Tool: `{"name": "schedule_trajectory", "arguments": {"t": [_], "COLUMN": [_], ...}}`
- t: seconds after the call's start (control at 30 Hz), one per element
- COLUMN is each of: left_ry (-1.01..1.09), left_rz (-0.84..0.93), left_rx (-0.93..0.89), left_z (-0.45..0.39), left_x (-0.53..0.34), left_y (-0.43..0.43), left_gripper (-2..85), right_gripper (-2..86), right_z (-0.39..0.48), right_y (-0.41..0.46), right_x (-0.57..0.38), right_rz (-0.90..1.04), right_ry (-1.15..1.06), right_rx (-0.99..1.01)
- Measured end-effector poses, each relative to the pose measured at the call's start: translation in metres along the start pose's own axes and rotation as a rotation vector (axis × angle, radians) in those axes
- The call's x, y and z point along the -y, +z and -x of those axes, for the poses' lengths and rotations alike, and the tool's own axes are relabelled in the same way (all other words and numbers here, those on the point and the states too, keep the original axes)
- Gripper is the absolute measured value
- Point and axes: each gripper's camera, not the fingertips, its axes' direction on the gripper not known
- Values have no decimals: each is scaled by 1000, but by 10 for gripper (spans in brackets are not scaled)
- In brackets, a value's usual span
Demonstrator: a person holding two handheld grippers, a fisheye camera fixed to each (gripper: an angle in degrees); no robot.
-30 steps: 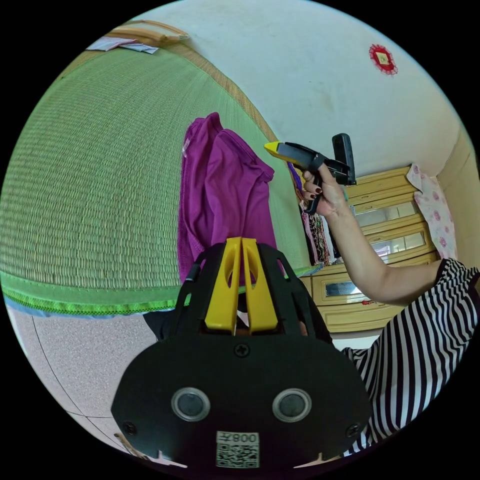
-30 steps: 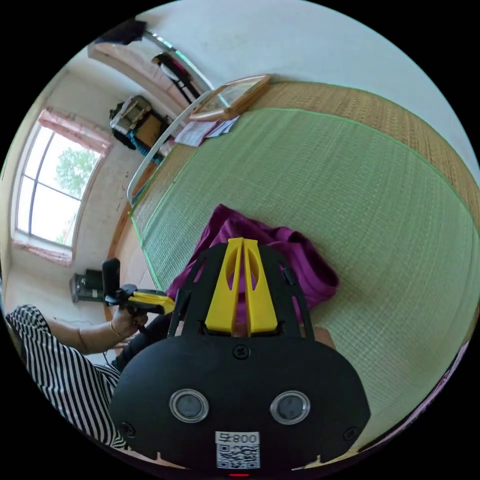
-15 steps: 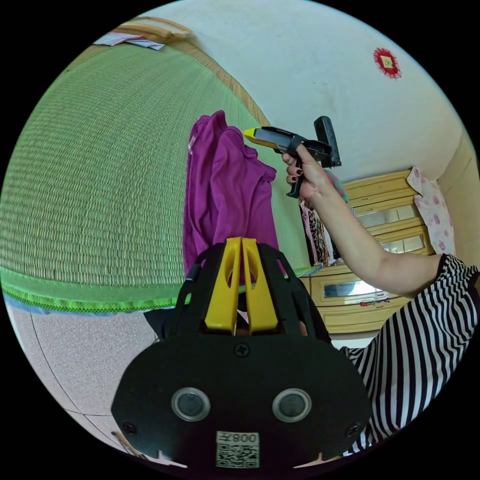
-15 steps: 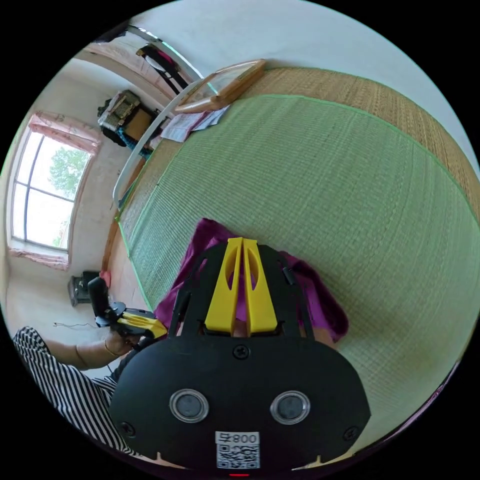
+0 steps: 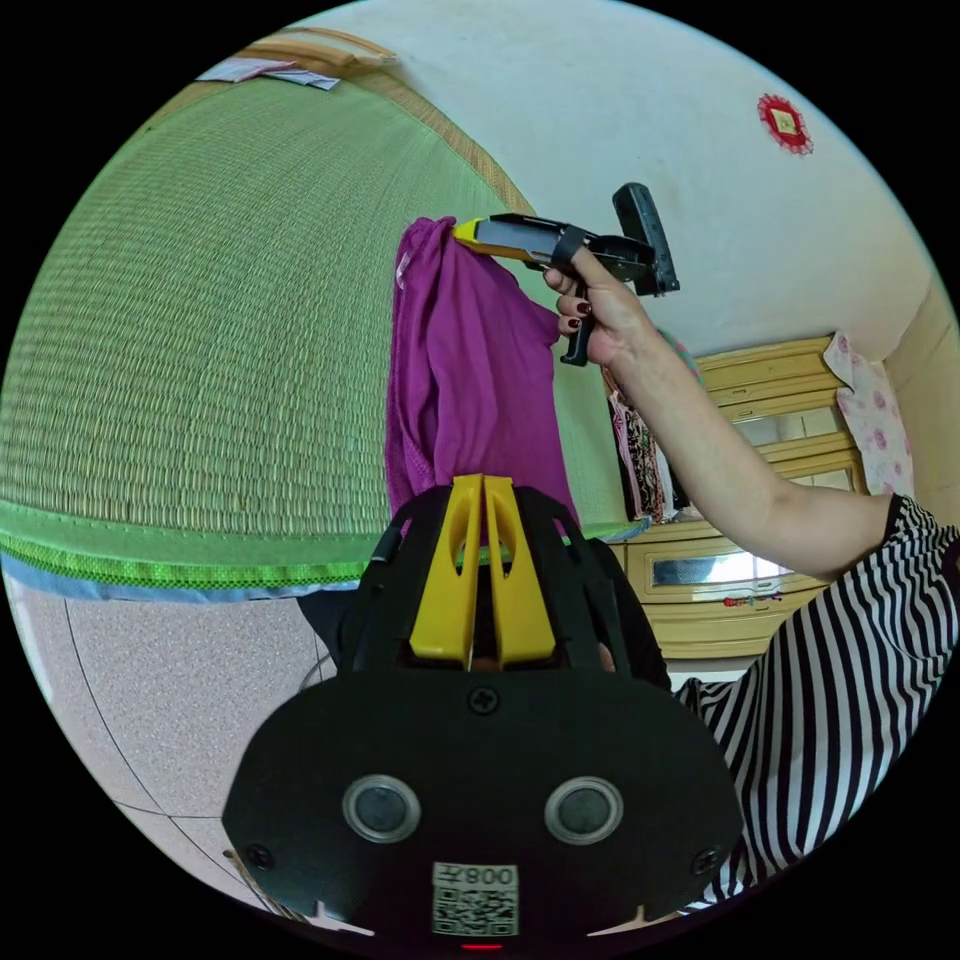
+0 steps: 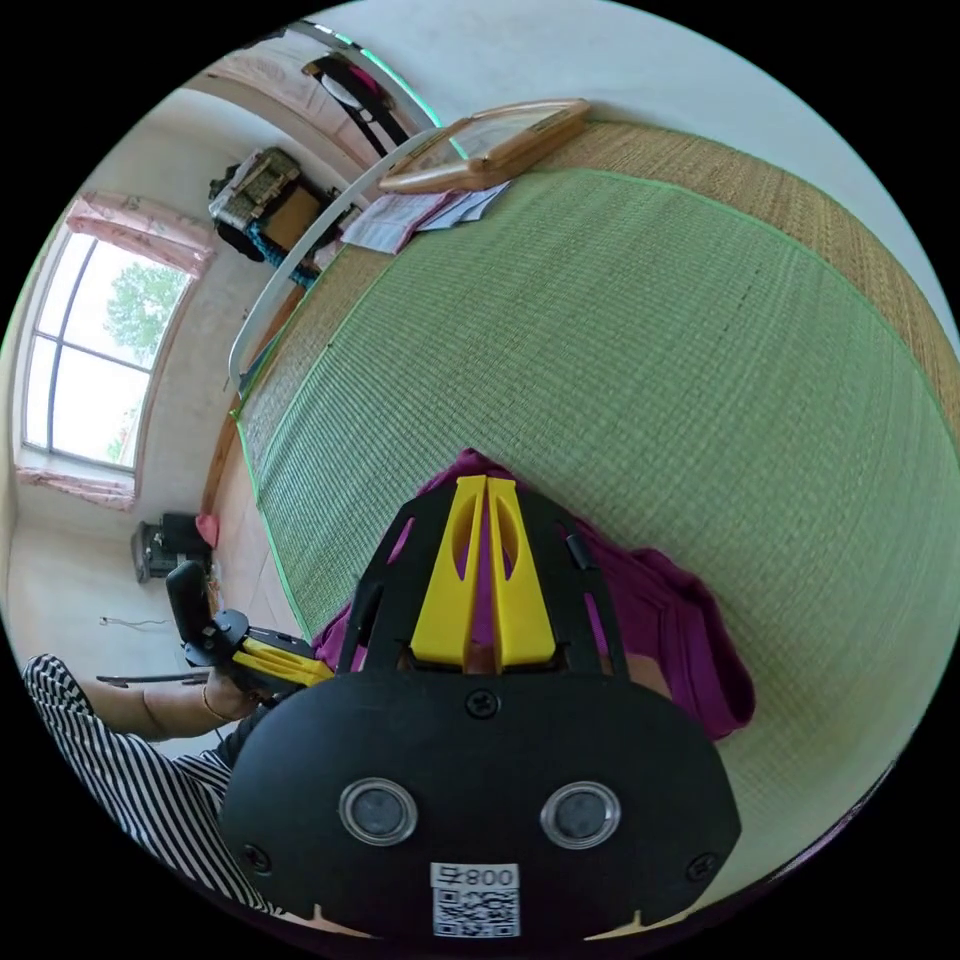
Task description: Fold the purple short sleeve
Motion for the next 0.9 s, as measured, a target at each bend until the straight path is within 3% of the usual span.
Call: {"name": "schedule_trajectory", "arguments": {"t": [0.37,0.5,0.63,0.9], "left_ry": [-5,-23,-3,-36], "left_rz": [1,7,-8,-38], "left_rx": [-20,-40,7,43], "left_z": [7,12,5,10], "left_x": [-7,-9,-14,-33], "left_y": [0,4,-2,-8], "left_gripper": [0,0,0,0], "right_gripper": [1,0,1,1], "right_z": [7,7,5,24], "right_y": [-31,0,-8,-58], "right_x": [-35,-29,-35,-114], "right_rz": [-79,46,30,-42], "right_ry": [-9,-11,4,-33], "right_rx": [39,-5,44,142]}}
